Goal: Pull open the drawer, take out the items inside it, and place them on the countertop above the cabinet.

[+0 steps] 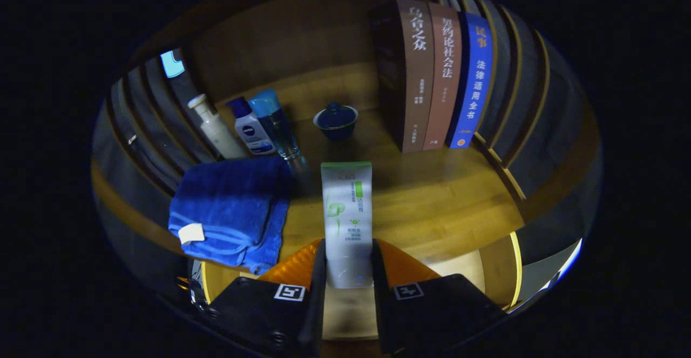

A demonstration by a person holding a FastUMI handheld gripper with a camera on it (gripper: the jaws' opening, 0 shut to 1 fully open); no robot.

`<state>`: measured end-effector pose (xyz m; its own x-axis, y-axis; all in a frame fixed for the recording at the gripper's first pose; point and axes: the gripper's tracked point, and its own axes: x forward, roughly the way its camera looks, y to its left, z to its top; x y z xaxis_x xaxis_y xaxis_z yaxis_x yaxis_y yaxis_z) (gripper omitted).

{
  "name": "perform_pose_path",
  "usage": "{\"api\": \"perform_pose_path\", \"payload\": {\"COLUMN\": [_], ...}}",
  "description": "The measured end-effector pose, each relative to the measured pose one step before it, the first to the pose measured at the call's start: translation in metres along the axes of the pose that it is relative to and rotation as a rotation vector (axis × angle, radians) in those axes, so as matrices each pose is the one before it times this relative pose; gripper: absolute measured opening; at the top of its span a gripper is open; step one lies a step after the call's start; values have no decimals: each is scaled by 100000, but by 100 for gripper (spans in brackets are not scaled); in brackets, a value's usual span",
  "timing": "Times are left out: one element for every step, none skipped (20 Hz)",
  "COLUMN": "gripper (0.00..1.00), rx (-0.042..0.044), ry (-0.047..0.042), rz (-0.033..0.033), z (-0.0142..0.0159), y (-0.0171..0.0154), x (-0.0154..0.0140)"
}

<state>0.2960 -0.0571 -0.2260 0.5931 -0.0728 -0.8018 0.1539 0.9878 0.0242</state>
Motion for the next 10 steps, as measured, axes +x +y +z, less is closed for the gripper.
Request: {"api": "perform_pose_path", "payload": {"gripper": [44,44,44,44,44,44,45,45,45,45], "rx": [-2616,-1592,-472,165,550,303,451,787,1008,937], "ry": [172,969,1319,1631,2348,-2929,358,412,-822,330], "rz": [-268,160,-578,-501,139,468,-463,531,489,195], "z": [342,-24,-170,-170,-395,576,271,137,143,156], "y": [156,451,63,-101,71,103,-97,45,56,-25], "x": [1005,569,835,746,638,405,393,-159,488,-243]}}
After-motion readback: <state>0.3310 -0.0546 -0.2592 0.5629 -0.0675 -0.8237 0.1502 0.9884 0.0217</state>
